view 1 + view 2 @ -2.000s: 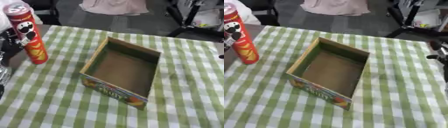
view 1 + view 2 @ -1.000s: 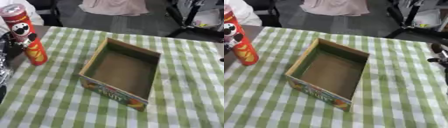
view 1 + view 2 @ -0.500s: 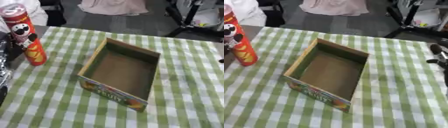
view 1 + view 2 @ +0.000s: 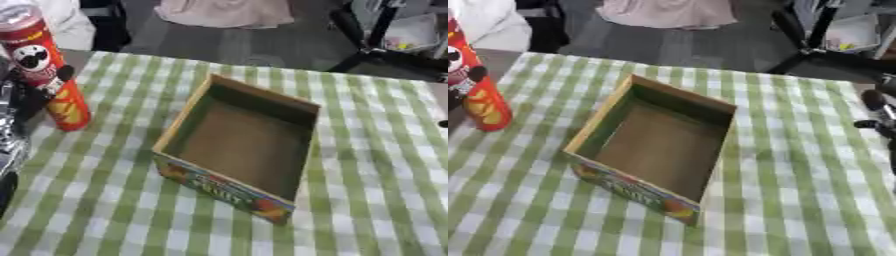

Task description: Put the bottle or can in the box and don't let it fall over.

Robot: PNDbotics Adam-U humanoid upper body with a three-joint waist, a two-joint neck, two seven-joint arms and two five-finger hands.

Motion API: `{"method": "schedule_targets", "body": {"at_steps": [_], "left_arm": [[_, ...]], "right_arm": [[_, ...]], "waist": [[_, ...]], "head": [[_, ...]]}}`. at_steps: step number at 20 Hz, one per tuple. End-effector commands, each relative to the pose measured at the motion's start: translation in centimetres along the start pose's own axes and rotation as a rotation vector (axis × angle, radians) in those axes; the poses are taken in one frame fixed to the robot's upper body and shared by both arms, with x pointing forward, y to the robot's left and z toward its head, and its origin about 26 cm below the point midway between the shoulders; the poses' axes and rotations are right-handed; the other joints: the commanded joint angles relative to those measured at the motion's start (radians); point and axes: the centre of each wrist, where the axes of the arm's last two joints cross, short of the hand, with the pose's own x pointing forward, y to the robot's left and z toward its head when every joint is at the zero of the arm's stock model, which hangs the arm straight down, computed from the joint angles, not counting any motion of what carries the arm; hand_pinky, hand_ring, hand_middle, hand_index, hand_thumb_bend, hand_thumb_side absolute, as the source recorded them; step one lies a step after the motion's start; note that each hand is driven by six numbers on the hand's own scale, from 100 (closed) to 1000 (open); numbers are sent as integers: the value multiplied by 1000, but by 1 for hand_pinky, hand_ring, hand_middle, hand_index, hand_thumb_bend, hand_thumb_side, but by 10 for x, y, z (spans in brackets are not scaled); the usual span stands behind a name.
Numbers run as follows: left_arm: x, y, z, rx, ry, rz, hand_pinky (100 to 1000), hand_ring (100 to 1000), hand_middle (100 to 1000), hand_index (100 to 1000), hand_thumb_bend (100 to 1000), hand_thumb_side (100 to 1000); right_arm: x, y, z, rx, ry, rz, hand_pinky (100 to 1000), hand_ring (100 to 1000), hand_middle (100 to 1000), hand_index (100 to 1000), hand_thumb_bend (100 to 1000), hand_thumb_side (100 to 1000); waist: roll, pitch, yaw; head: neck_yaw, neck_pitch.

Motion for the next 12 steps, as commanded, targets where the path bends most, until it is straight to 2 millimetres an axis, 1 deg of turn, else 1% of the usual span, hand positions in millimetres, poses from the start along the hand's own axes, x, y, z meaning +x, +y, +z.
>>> {"method": "schedule_targets", "body": {"at_steps": [1,4,7,12], "left_arm": [[17,6,-8,25,-53,17,1000,881,771,877,905,555],[18,5,-8,28,-63,26,1000,862,745,848,893,537],[20,4,-9,24,-72,30,1000,840,715,824,862,512],[21,2,-9,13,-76,31,1000,818,688,807,807,469]], "right_arm": [[13,-6,-8,0,-33,11,529,870,1000,783,1000,541],[12,-7,-8,-1,-29,12,528,868,1000,782,1000,541],[12,-6,-8,-2,-27,10,528,867,1000,782,1000,541],[11,-6,-8,-1,-22,9,528,864,1000,780,1000,541]], "waist": [[6,-16,-3],[6,-14,-4],[6,-13,-5],[6,-11,-7]], "head": [[5,-17],[7,-19],[7,-19],[8,-20]]}}
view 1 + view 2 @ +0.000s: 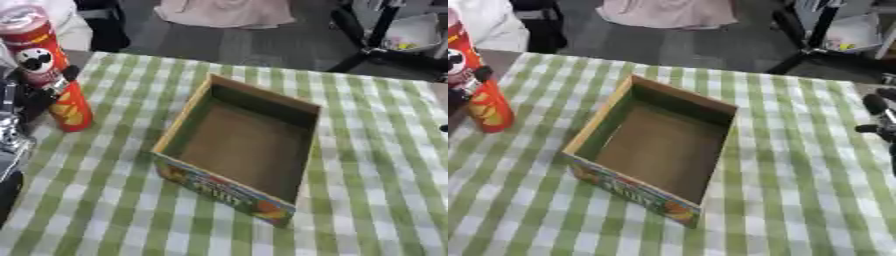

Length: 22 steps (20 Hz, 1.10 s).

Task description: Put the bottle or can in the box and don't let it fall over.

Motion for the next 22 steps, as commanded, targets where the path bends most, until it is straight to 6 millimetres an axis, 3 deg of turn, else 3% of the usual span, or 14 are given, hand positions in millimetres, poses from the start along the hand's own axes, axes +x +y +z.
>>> {"method": "schedule_targets", "body": {"at_steps": [1,16,22], "left_arm": [[14,6,-8,9,-40,4,1000,812,681,806,794,458],[17,4,-12,58,-30,-2,1000,825,706,812,781,446],[18,3,-14,65,-25,22,1000,765,664,797,744,423]], "right_arm": [[13,-6,-8,-5,-34,8,528,864,1000,780,1000,541],[12,-5,-7,0,-28,2,528,864,1000,781,1000,541],[12,-4,-8,2,-25,-1,528,864,1000,781,1000,541]], "waist": [[6,-17,-3],[9,-8,-16],[9,-3,-21]], "head": [[3,-13],[10,-31],[13,-38]]}}
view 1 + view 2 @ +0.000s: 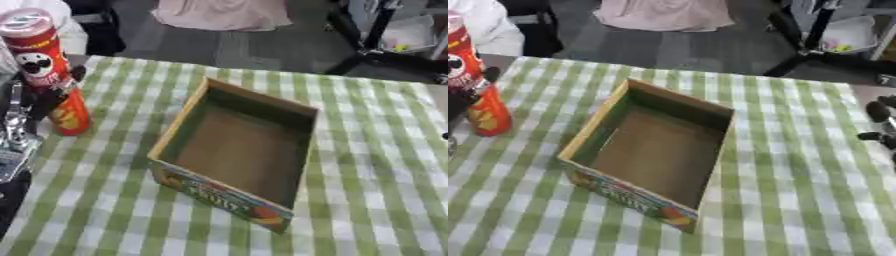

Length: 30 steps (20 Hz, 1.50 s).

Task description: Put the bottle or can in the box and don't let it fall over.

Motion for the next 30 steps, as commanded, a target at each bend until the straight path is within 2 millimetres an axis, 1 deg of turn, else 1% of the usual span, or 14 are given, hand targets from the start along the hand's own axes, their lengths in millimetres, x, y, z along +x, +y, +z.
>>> {"method": "schedule_targets", "body": {"at_steps": [1,2,4,5,7,11,15,17,20,22,24,25,28,30], "left_arm": [[13,8,-8,26,-32,17,1000,746,642,791,731,411],[14,8,-8,28,-32,21,1000,726,624,786,717,400],[14,8,-8,29,-33,27,1000,726,624,786,717,400],[14,8,-8,31,-34,33,993,658,570,761,653,351],[14,7,-8,37,-32,51,970,632,556,752,630,335],[13,8,-9,50,-26,64,952,585,539,733,593,304],[14,8,-9,67,-22,87,908,535,519,694,521,278],[14,7,-9,74,-22,102,878,519,512,668,492,266],[14,7,-9,82,-27,122,833,487,491,600,446,242],[14,6,-9,83,-31,130,807,458,461,549,403,210],[14,6,-9,82,-37,132,767,403,411,489,357,172],[14,5,-9,82,-40,132,767,403,411,489,357,172],[15,5,-9,80,-51,129,669,303,315,401,237,100],[16,5,-9,77,-57,122,627,241,253,350,132,100]], "right_arm": [[10,-5,-6,-3,-26,7,528,864,1000,781,1000,541],[10,-5,-6,-4,-25,6,528,864,1000,781,1000,541],[10,-6,-6,-4,-25,6,528,864,1000,781,1000,541],[10,-5,-6,-4,-24,5,528,864,1000,781,1000,541],[9,-5,-6,-3,-23,2,528,863,1000,781,1000,541],[9,-5,-5,-5,-21,1,529,862,1000,781,1000,541],[8,-5,-5,-4,-19,-1,529,862,1000,781,1000,541],[8,-5,-5,-4,-17,-2,529,862,1000,781,1000,541],[7,-4,-4,-5,-15,-6,529,861,1000,781,1000,539],[6,-4,-3,-6,-11,-8,528,861,1000,780,1000,541],[5,-5,-3,-7,-8,-9,528,860,1000,780,1000,541],[5,-5,-3,-7,-9,-10,528,860,1000,780,1000,541],[5,-5,-3,-7,-11,-11,528,859,1000,779,1000,541],[5,-5,-3,-8,-11,-13,528,858,1000,779,1000,541]], "waist": [[7,-15,-1],[7,-15,-1],[7,-15,-1],[8,-15,-1],[8,-14,-1],[8,-14,-2],[9,-14,-3],[9,-14,-4],[9,-15,-4],[9,-15,-5],[9,-15,-6],[9,-15,-6],[10,-15,-8],[10,-15,-9]], "head": [[4,-12],[4,-11],[4,-10],[4,-10],[4,-11],[5,-12],[4,-11],[4,-11],[5,-13],[6,-14],[7,-13],[8,-13],[9,-12],[9,-12]]}}
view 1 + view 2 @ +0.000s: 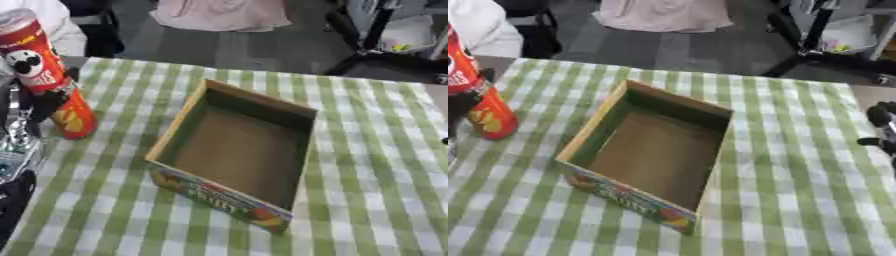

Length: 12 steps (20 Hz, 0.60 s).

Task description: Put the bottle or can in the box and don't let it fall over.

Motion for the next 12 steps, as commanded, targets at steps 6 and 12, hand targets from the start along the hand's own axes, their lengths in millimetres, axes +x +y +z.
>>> {"method": "schedule_targets", "body": {"at_steps": [6,12], "left_arm": [[22,5,-9,-18,-83,-31,542,167,183,284,100,100],[24,5,-8,-37,-88,-49,511,136,153,249,100,100]], "right_arm": [[8,-6,-4,-8,-22,2,527,857,1000,779,1000,541],[7,-5,-2,-12,-18,-4,527,855,1000,778,1000,541]], "waist": [[7,-23,-1],[8,-31,-1]], "head": [[1,-2],[0,3]]}}
